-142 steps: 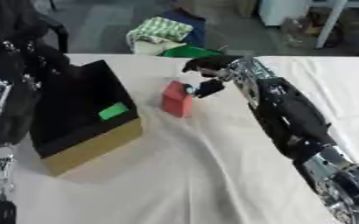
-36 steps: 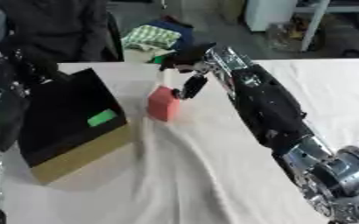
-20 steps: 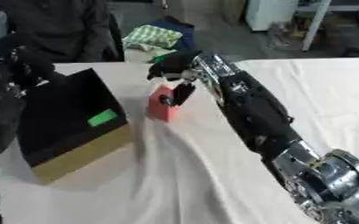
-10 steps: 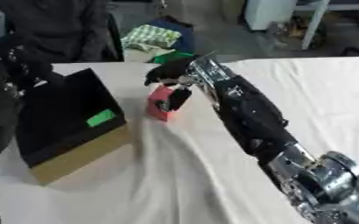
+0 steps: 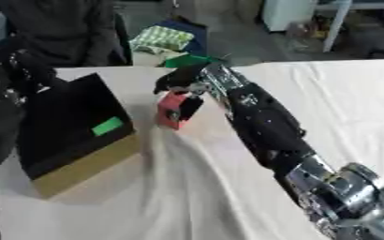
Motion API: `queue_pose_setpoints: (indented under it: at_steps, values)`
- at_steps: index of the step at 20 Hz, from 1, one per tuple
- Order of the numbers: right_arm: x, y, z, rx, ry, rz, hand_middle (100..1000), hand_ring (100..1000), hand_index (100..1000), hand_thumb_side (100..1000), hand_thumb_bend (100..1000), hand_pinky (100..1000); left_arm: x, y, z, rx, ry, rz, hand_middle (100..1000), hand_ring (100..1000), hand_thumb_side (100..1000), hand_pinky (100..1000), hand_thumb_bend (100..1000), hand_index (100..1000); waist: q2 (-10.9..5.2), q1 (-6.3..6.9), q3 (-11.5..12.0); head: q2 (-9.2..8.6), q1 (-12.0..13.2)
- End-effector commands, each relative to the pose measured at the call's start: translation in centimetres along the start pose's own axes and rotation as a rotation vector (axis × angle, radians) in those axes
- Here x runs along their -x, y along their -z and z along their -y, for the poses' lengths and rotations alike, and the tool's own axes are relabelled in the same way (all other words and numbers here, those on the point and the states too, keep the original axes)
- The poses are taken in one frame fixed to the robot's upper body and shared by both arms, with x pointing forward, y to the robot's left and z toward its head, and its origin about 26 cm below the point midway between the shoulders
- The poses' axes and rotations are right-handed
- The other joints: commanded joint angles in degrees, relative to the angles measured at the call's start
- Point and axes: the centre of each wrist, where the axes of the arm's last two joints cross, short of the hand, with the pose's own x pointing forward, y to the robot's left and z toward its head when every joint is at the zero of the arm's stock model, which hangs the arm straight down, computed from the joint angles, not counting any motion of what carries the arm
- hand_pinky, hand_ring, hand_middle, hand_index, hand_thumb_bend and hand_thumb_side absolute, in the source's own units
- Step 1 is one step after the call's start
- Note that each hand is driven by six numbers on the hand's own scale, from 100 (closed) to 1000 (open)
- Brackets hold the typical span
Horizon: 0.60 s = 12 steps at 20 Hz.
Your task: Pick up objects on the table and place them in the box.
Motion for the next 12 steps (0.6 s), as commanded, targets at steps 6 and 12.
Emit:
queue_pose_setpoints:
  at_steps: [6,12]
  values:
    - [-0.23,-0.17,1.79,0.033,-0.030,0.008,1000,1000,1000,631,100,910,-0.65,0.57,-0.29,0.011,0.016,0.024,592,581,688,688,100,892,-1.09,0.08,0.15,-0.44,-0.28]
    - [-0.47,0.17,1.07,0.008,-0.022,0.006,1000,1000,1000,649,100,908,-0.70,0.61,-0.30,0.011,0.015,0.026,592,580,691,688,100,892,-0.80,0.21,0.18,-0.59,-0.27]
